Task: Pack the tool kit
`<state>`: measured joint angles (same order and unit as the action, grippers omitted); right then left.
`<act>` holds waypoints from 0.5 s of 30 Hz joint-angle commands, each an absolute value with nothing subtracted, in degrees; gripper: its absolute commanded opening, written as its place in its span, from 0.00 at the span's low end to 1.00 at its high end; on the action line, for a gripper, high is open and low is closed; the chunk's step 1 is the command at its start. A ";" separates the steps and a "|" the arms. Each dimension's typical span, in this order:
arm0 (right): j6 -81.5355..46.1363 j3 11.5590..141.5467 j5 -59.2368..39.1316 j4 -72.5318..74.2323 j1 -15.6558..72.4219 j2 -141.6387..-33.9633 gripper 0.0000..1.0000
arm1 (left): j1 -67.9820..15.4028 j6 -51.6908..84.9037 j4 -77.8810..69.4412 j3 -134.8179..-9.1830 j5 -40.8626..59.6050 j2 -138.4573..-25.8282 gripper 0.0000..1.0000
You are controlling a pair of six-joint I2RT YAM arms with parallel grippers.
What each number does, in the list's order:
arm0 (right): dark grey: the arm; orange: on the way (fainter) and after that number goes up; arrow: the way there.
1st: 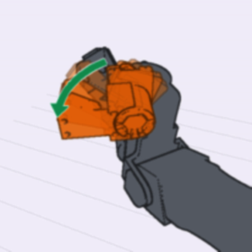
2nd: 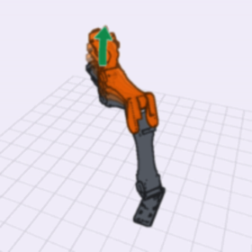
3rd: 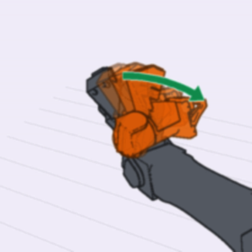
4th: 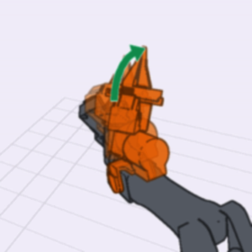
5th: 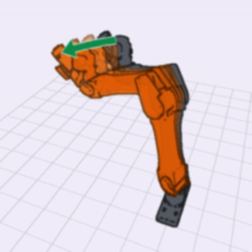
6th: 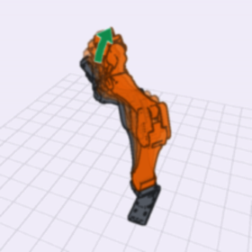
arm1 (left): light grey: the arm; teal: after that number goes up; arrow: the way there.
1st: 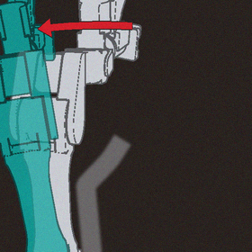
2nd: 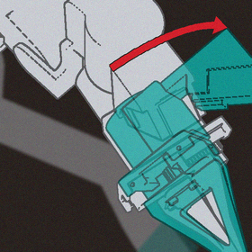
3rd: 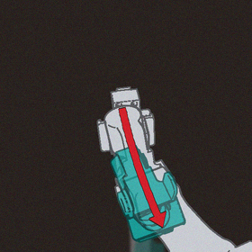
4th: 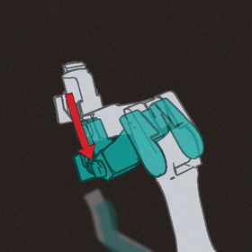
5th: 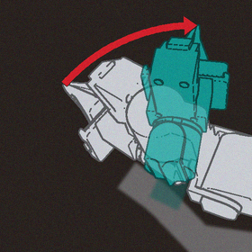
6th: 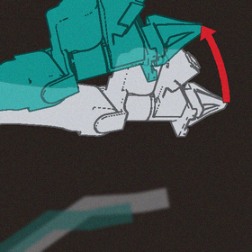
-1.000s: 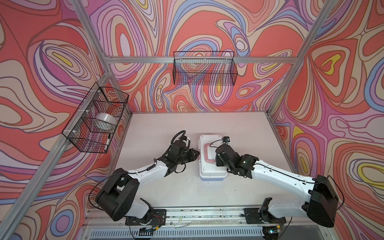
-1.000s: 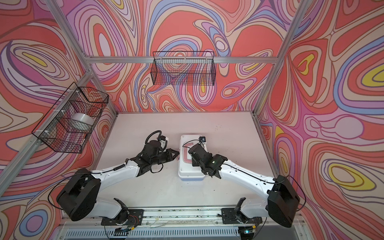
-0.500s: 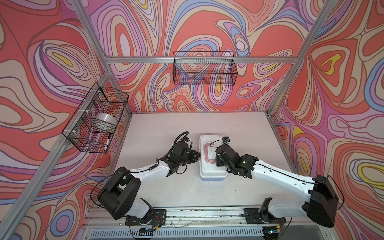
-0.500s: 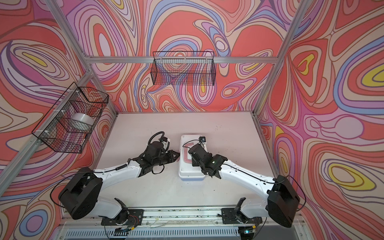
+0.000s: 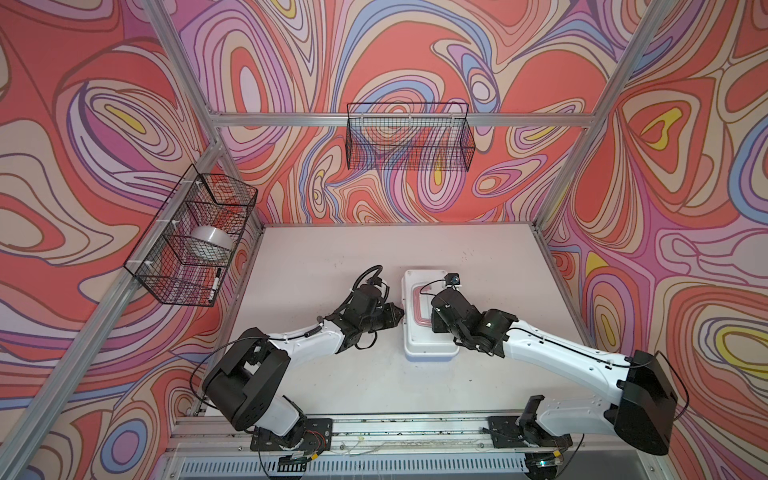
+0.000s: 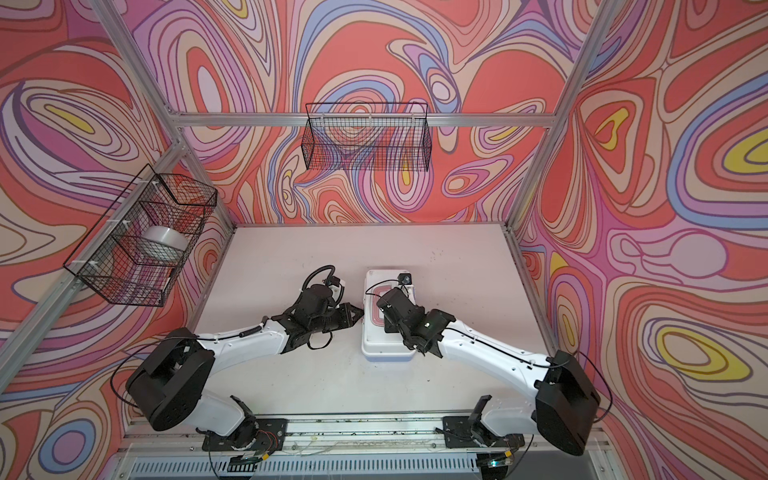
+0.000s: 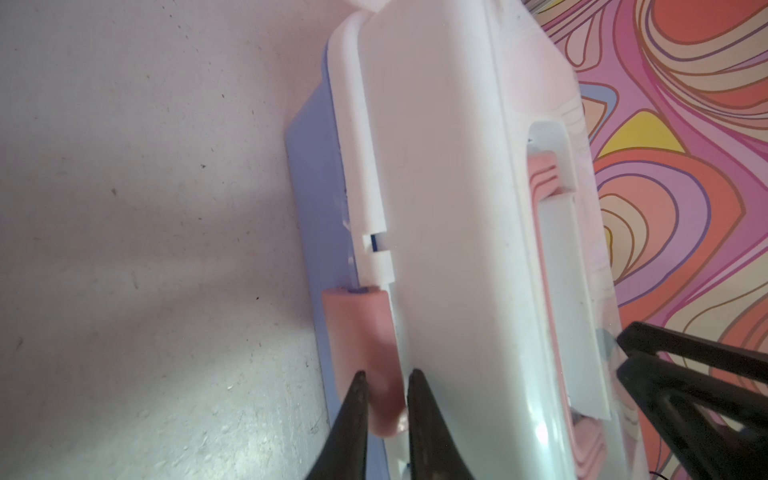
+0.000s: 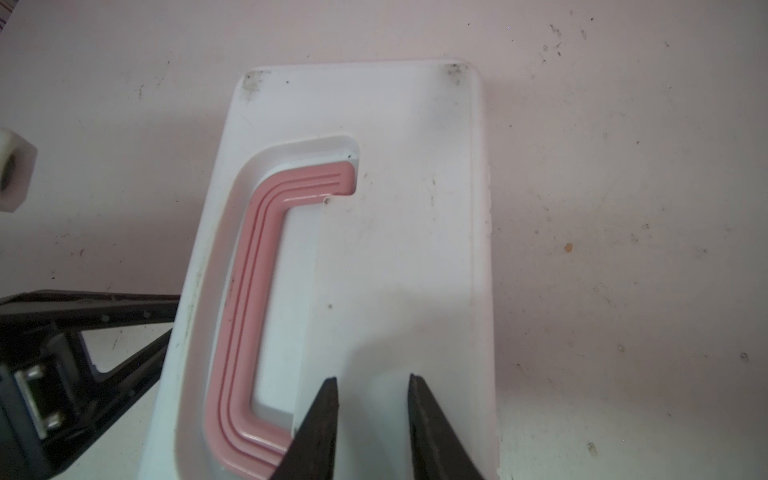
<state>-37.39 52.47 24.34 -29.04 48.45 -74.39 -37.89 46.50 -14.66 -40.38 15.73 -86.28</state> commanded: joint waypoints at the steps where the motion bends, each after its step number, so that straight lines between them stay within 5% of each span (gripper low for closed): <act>1: -38.18 51.99 27.25 -30.53 48.31 -71.49 0.31 | -38.58 45.28 -12.46 -41.58 14.76 -83.98 0.23; 8: -40.34 49.57 28.38 -30.18 44.09 -65.70 0.36 | -38.58 43.09 -9.10 -40.75 9.43 -78.97 0.43; 15: -41.30 46.25 17.42 -26.20 34.15 -63.41 0.37 | -33.40 45.75 -10.59 -37.63 12.29 -76.84 0.54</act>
